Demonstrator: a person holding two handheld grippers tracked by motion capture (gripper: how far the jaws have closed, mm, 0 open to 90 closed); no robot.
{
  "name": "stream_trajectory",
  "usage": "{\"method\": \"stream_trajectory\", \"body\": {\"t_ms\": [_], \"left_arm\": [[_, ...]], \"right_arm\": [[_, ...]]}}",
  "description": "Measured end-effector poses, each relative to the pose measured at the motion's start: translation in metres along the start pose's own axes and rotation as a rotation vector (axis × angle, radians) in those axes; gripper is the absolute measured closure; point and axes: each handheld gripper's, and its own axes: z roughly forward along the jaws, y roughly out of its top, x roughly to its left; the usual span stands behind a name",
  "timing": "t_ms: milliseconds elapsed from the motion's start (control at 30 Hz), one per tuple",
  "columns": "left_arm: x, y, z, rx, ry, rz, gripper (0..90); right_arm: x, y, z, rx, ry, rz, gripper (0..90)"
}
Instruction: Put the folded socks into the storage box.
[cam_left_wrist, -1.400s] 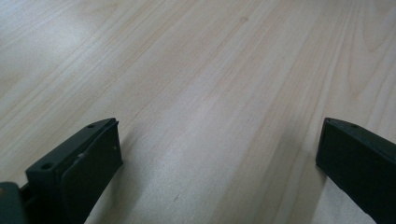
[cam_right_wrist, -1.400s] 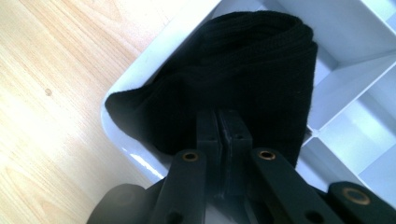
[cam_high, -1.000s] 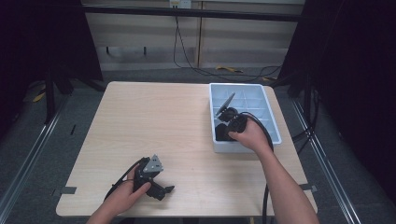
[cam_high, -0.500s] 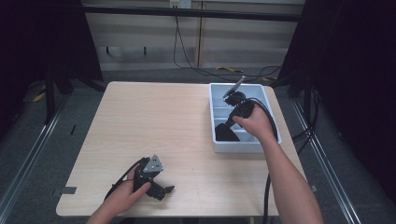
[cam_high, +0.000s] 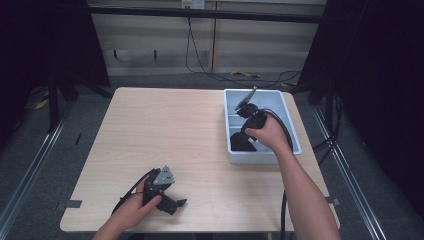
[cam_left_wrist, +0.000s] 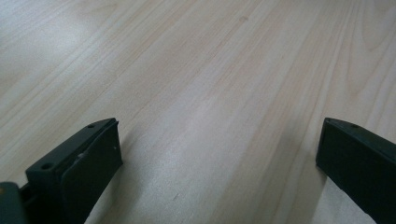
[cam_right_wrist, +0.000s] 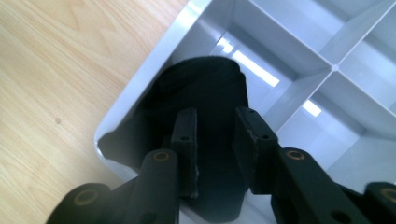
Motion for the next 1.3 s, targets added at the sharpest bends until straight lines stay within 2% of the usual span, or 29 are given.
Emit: {"method": "stream_trajectory", "body": {"t_ms": [233, 400, 533, 700, 900, 1033, 1300], "left_arm": [[0.0, 0.0, 0.0, -0.001, 0.003, -0.001, 0.0], [0.0, 0.0, 0.0, -0.003, 0.001, -0.001, 0.0], [0.0, 0.0, 0.0, -0.004, 0.001, -0.002, 0.0], [0.0, 0.0, 0.0, -0.004, 0.001, -0.001, 0.0], [0.0, 0.0, 0.0, -0.003, 0.002, -0.001, 0.0], [0.0, 0.0, 0.0, -0.005, 0.001, -0.002, 0.0], [0.0, 0.0, 0.0, -0.002, 0.001, 0.001, 0.0]], "right_arm": [[0.008, -0.007, 0.006, -0.002, -0.031, -0.033, 79.2], [0.017, -0.008, 0.009, 0.018, -0.079, -0.075, 81.8], [0.022, -0.009, 0.016, 0.038, -0.088, -0.083, 83.0], [0.021, -0.012, 0.024, 0.045, -0.066, -0.079, 83.4], [0.015, -0.015, 0.029, 0.033, -0.024, -0.052, 83.7], [0.014, -0.016, 0.032, 0.027, -0.015, -0.05, 83.8], [0.013, -0.015, 0.038, 0.048, -0.013, -0.044, 84.5]]}}
